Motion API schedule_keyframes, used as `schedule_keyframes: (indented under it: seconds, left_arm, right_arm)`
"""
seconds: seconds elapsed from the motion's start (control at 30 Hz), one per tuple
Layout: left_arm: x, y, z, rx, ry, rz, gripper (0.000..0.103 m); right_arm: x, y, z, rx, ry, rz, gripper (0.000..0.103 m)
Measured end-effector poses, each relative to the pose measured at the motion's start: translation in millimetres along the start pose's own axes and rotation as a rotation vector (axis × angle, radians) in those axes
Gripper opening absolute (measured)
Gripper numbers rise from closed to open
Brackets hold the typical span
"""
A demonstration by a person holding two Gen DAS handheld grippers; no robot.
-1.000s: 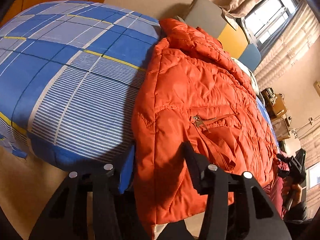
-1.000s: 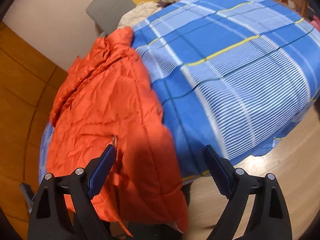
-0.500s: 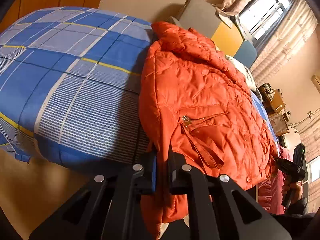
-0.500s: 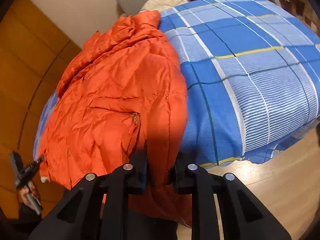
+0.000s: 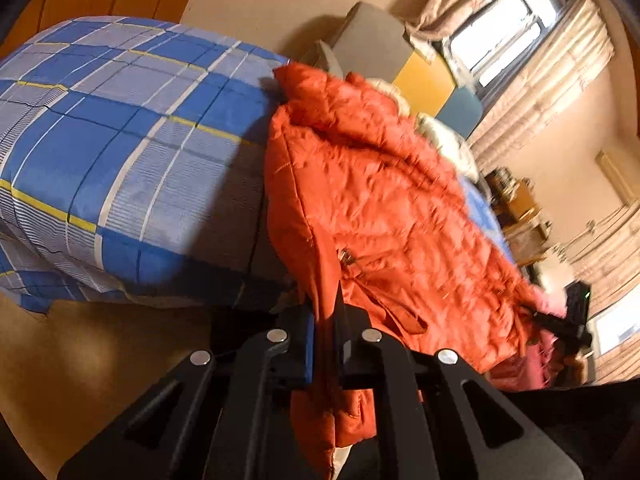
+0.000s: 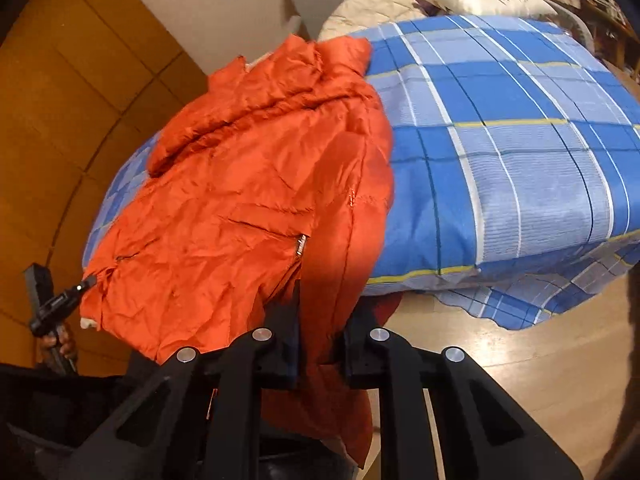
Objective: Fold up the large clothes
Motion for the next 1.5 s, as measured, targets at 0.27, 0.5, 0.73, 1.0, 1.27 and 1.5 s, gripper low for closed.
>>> schedule_keyframes:
  seconds: [0.27,0.5,0.73,1.0,1.27,1.5]
  left_arm:
    - [15.5,-33.2,-10.3,0.061,0.099,-0.024,0.006]
    - [17.7,-81.5,-4.8,0.098,0.125,-0.037,0.006]
    - [20.7,-136.4,23.7,0.112,0.108,-0.016,0.006]
    - [10.9,-190.3,80.9,0.065,0.062,-0.041,0.006]
    - [-7.5,-221.8,140.7,-0.020,-0.017,-0.093,0.009]
    - [-20.6,-235.9,156.0,-0.044,-0.021,-0.175,0.032]
  right_arm:
    - [-22.3,-48.3,-15.8,0.098,-0.097,0.011,0.012]
    - [-30.4,-92.7,-15.0,0.135,-0.113,0.007,0.012]
    - [-31.2,-158.5,8.4,0.161,-0.113,0.031,0.012]
    - [-18.1,-214.9,60.9,0.120,-0.075,0.106,0.012]
    - [-2.1,-244.7,110.1,0.058,-0.038,0.187,0.015]
    - [3.1,-268.1,117.1,0.081,-0.187,0.338,0.071]
Point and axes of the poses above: each gripper's, at about its wrist camera, not at the fingertips, and z roughly the way its jaws point, x to its right, y to its underside, the point moved 9 cm from there along z, roughly the way its jaws point, and after that the axes turned 3 degrees about z, right-handed, at the moved point
